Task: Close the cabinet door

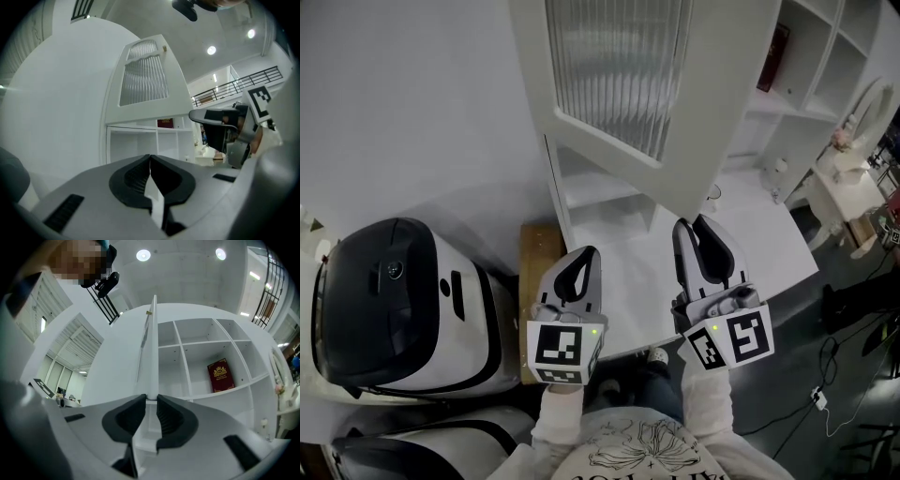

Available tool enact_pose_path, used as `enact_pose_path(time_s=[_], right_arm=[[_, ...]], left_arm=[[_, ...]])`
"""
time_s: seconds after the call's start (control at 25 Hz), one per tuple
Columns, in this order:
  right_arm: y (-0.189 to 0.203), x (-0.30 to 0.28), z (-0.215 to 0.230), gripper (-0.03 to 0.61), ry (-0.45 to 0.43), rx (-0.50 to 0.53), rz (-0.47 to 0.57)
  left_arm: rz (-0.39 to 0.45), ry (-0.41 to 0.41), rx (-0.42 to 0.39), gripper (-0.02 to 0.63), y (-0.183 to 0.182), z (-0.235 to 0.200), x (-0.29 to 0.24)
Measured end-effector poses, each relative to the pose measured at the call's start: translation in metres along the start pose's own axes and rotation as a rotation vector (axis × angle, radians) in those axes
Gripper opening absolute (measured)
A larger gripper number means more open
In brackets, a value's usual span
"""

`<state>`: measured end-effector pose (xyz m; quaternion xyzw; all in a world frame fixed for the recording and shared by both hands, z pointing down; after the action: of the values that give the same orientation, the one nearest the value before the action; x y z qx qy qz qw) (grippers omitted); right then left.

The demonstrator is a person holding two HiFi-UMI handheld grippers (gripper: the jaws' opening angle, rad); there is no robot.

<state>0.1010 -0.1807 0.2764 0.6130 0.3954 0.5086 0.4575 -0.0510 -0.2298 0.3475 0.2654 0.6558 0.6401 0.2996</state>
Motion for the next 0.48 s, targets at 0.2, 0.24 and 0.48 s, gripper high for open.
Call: enact_pose_path(time_s=[0.2, 0.24, 0.48], right_arm=[[0.003, -0.006, 0.02, 0.074, -0.029, -0.002, -0.006], [0.004, -0.008, 0.025, 0.074, -0.033, -0.005, -0.007], [0.009, -0.021, 0.055, 0.078, -0.078, -0.024, -0.013]], left_arm=[[0.001, -0.007, 0.004, 0.005, -0.004, 0.008, -0.023], [0.004, -0.009, 0.002, 0.005, -0.006, 0.01, -0.027], [0.017, -0.032, 0.004, 0.005, -0.012, 0.02, -0.054]])
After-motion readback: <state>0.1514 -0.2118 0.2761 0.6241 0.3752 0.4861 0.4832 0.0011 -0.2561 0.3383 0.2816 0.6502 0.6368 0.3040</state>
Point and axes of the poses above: the fingertips, and each gripper's own axes: x backward along the fingers, z to its right, y out of its underside, the point moved 4 cm from there along x, backward along the fingers, and after that the axes turned 2 degrees about x, right-handed, at the moved point
